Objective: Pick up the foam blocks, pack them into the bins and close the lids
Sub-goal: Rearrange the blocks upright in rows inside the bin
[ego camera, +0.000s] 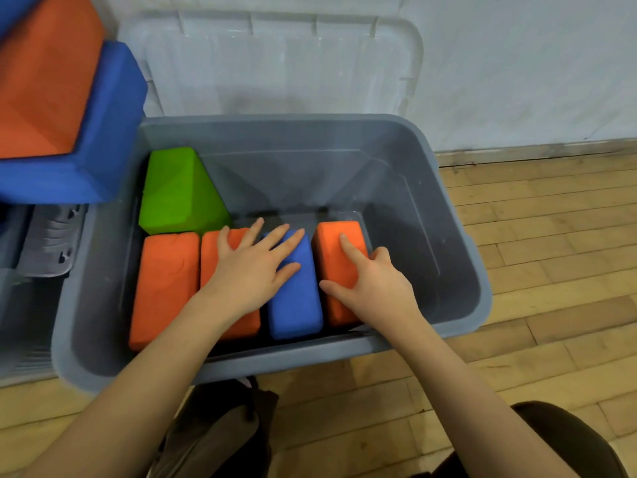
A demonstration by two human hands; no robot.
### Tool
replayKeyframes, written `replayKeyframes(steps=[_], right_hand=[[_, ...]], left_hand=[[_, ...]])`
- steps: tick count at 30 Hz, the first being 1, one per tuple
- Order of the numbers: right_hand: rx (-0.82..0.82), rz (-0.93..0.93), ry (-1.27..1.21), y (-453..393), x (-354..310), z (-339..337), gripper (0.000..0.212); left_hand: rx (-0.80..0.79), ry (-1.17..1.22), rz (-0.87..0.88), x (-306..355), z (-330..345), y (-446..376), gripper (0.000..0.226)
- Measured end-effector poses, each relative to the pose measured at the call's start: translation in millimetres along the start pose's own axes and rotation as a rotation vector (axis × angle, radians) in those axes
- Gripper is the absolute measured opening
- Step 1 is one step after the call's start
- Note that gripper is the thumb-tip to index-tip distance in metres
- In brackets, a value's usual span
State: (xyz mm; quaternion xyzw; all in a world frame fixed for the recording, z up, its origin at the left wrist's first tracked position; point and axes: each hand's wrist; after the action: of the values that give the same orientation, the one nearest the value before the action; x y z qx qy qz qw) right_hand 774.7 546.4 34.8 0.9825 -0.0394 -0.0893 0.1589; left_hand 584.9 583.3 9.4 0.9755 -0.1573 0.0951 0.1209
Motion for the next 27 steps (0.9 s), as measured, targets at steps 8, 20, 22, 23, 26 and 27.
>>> replayKeyframes(steps=[8,20,22,23,26,27], right_hand=[[-0.041,-0.039,0.083,-11,-8,-3,0.076],[0.164,-0.086,0.029,-1,-16,-11,0.057],[0.236,-0.124,-0.070,5,-30,-33,0.051],[0.278,-0.154,-0.111,8,-39,-46,0.049],[0.430,-0.276,-0.217,14,-67,-90,0.044],[0.470,-0.321,-0.260,15,-78,-105,0.043]], left_hand=[[0.069,-0.035,-0.028,5,13,-2,0.053],[0.363,0.098,0.036,6,-21,15,0.050],[0.450,0.109,0.042,8,-47,27,0.050],[0.493,0.116,0.037,8,-62,34,0.050],[0.678,0.097,0.033,8,-116,53,0.048],[0.742,0.075,0.026,7,-135,60,0.047]])
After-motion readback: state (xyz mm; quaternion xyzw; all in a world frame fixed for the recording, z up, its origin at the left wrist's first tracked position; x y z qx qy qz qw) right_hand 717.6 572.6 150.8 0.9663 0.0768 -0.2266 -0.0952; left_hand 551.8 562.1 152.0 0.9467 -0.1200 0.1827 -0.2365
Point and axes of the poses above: each hand's wrist, its own y-axis away from the middle knuckle, its own z-axis out of the palm, x = y × z, and after that the axes turned 8 degrees about y, right-handed
